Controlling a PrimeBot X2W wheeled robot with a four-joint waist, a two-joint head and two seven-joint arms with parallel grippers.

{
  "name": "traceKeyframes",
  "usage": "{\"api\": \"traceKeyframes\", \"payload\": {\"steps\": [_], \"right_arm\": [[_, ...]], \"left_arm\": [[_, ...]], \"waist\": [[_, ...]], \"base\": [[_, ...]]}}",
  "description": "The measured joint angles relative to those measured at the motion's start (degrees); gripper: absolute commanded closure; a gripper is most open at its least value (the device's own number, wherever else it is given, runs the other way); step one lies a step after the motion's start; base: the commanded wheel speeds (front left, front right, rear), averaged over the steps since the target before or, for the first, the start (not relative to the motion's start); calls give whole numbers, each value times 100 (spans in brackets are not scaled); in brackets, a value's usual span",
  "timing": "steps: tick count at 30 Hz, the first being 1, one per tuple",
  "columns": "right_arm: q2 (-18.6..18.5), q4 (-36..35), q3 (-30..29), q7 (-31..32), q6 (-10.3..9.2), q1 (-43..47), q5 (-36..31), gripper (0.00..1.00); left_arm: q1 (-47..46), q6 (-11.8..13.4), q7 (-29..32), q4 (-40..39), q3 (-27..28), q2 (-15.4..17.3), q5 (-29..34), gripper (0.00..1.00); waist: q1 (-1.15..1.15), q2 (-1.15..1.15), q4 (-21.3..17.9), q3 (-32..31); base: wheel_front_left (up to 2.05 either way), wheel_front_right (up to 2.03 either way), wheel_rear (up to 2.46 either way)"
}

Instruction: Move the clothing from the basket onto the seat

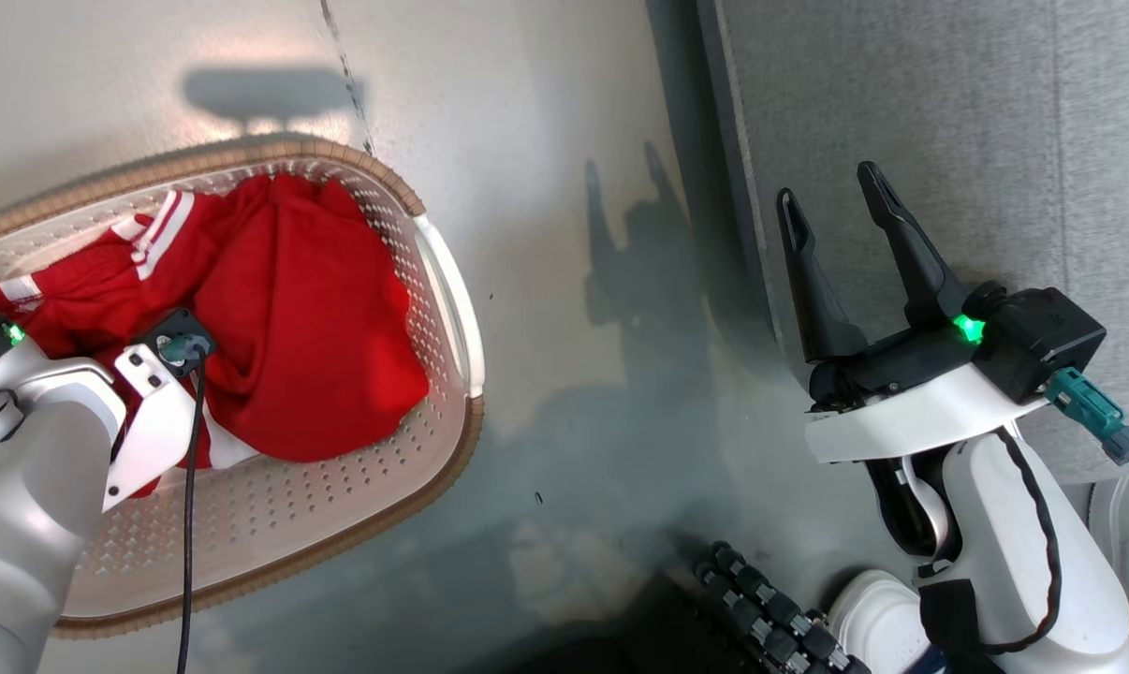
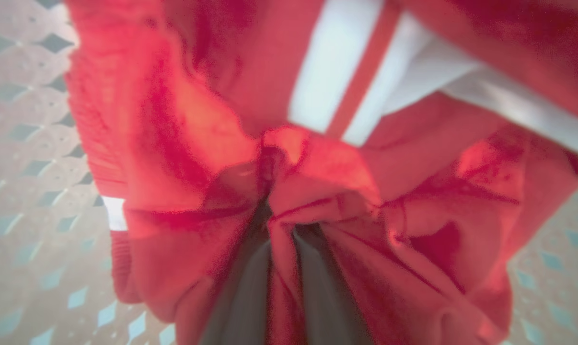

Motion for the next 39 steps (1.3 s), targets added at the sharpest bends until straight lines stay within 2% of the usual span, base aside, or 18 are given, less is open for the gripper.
{"api": "traceKeyframes", "payload": {"steps": [10,14,25,34,39], "right_arm": [[1,254,-201,0,0,48,-296,0],[4,425,-337,0,0,122,-482,0],[12,937,-624,0,0,550,-889,0],[5,1131,-714,0,0,932,-1029,0],[-38,1166,-759,0,0,1148,-1037,0]], "left_arm": [[320,-38,-669,11,76,-193,-358,100],[511,-53,-1121,9,208,-494,-643,100],[1011,7,-1727,11,324,-1094,-1029,100],[1411,152,-2375,-54,584,-1457,-1478,100],[1618,376,-2498,-735,805,-1562,-1738,100]], "waist": [[0,0,114,-657],[0,0,258,-1103],[0,0,690,-2255],[0,0,1107,-3260],[0,0,1313,-3766]], "base": [[0,0,0],[0,0,0],[0,0,0],[0,0,0],[0,0,0]]}}
